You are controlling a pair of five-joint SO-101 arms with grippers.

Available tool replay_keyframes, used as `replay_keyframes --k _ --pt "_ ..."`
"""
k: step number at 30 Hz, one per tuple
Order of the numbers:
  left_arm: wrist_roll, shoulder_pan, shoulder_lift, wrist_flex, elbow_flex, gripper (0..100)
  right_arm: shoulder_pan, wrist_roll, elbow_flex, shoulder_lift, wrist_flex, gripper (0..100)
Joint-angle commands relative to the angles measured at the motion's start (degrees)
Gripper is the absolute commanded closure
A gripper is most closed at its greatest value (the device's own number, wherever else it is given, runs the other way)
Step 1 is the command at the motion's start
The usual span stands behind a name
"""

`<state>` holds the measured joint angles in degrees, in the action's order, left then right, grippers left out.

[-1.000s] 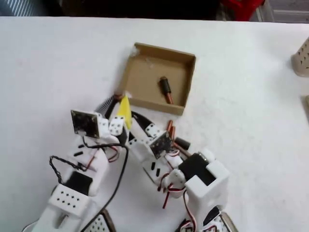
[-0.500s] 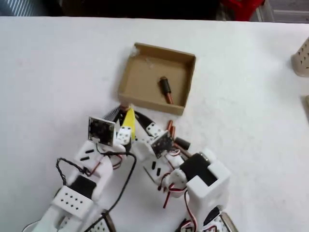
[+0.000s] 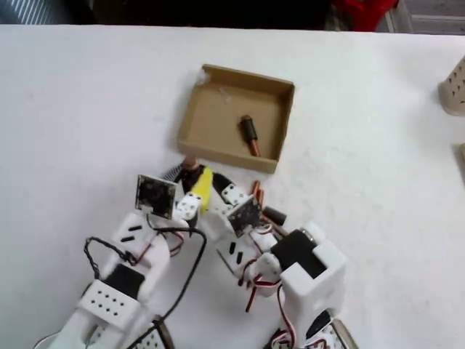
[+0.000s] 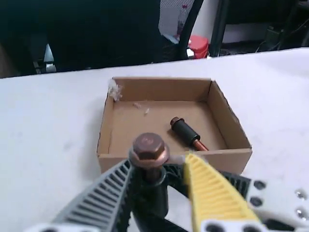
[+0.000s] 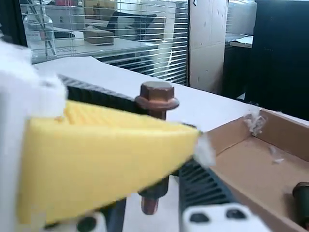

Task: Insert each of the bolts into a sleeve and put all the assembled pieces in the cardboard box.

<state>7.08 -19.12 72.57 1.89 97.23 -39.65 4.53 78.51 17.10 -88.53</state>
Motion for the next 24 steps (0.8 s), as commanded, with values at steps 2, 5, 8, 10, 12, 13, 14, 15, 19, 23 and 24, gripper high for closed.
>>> replay_keyframes --k 2,5,8,10,12,13,14,15,19,23,24 --pt "0.09 2.15 1.10 -5.98 -0.35 66 1.01 -0.35 -0.26 -0.84 -1.27 98.2" --pt "0.09 4.18 1.19 -6.86 -0.35 66 1.01 -0.35 -0.26 -0.75 -1.27 98.2" --pt "0.18 5.93 1.19 -6.68 -0.35 66 1.01 -0.26 -0.26 -0.66 -1.27 98.2" --pt "0.18 6.55 1.19 -6.59 -0.35 66 1.01 -0.26 -0.18 -0.66 -1.27 98.2" --pt "0.18 7.25 1.19 -6.59 -0.35 66 1.01 -0.18 -0.18 -0.66 -1.27 98.2" --pt "0.18 7.78 1.19 -6.59 -0.35 66 1.01 -0.18 -0.18 -0.66 -1.27 98.2" --pt "0.09 8.13 1.19 -6.59 -0.35 66 1.01 -0.18 -0.18 -0.66 -1.27 98.2" --pt "0.00 8.57 1.19 -6.59 -0.35 66 1.01 -0.18 -0.18 -0.66 -1.27 98.2" --pt "-0.18 10.42 1.19 -6.51 -0.70 66 1.01 -0.18 -0.18 -0.66 -1.27 98.2" --pt "0.09 12.35 1.19 -6.51 -2.29 66 1.01 -0.18 -0.18 -0.57 -1.27 98.2" --pt "0.09 12.53 1.19 -6.51 -2.73 66 1.01 -0.18 -0.18 -0.57 -1.27 98.2"
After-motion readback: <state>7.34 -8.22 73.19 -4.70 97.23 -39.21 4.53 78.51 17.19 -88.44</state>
